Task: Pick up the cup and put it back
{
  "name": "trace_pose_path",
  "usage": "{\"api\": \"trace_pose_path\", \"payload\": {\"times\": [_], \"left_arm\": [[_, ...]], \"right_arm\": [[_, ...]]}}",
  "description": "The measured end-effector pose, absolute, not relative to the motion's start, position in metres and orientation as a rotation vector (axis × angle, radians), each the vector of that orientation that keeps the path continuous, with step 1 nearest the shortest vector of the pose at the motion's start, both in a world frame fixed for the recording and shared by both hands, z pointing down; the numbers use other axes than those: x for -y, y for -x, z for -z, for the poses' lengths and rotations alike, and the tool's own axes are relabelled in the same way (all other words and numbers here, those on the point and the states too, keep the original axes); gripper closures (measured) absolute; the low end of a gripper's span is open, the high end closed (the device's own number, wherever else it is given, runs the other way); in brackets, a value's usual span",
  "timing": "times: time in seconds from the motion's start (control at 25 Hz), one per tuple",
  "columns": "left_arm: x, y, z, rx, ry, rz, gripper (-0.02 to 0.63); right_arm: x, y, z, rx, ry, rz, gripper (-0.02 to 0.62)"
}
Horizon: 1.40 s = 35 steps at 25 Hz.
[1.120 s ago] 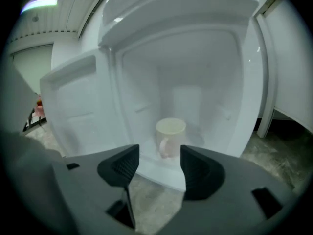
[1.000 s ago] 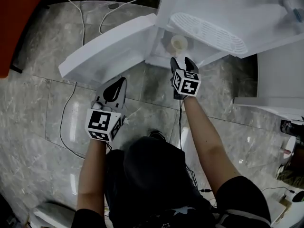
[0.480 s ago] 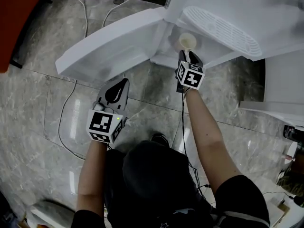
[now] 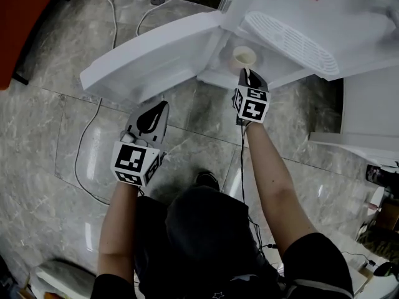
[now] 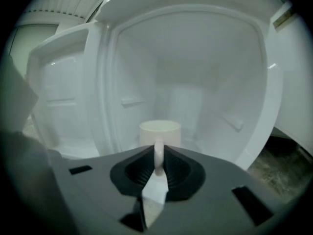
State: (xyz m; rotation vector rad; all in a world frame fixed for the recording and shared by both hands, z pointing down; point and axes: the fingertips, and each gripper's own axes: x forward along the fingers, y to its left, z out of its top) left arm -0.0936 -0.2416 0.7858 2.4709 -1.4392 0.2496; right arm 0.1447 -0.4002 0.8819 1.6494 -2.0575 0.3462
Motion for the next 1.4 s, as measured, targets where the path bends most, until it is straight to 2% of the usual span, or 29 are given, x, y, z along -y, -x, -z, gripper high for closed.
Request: {"api": "trace_pose_path", "payload": {"times": [0.44, 0.72, 1.2, 1.4], "left_arm": [[0.160, 0.100, -0.660, 1.415, -2.393, -0.319, 0.597], [0.098, 0.097, -0.552, 1.404, -2.345, -0.317, 0.597], [-0.020, 0.073, -0.343, 1.368, -2.376, -0.194, 0.597], [-0.050, 0.084, -0.273, 1.392, -2.393, -0.166, 0.597]], "right_arm": [[0.285, -0.126, -0.754, 2.073, -1.553, -0.394, 0.551], [0.210, -0.113, -0.624, 2.135, -1.563, -0.412, 0.551], [0.062, -0.139, -0.403, 2.144, -1.720, -0.441, 0.552], [0.011, -0.147, -0.320, 2.150, -1.816, -0.459, 0.551]]}}
